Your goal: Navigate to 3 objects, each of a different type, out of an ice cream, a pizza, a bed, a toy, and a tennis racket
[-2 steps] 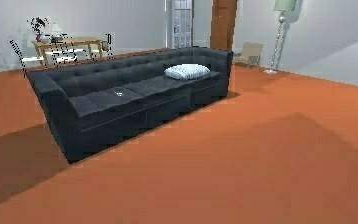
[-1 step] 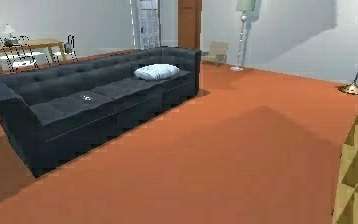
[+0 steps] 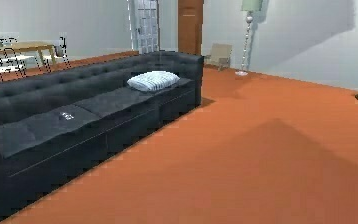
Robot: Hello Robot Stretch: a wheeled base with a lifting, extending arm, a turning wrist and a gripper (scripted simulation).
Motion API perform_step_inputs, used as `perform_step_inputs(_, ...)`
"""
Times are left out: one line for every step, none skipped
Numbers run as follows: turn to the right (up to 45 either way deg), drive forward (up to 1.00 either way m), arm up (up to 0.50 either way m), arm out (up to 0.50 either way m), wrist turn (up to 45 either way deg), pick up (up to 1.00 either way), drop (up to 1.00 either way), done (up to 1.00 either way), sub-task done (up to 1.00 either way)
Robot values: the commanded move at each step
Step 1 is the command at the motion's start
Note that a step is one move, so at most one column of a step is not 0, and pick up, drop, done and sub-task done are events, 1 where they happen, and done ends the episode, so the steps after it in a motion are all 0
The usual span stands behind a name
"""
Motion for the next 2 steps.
perform_step_inputs(18.0, 0.00, 0.00, 0.00, 0.0, 0.00, 0.00, 0.00, 0.00)
perform_step_inputs(0.0, 1.00, 0.00, 0.00, 0.0, 0.00, 0.00, 0.00, 0.00)
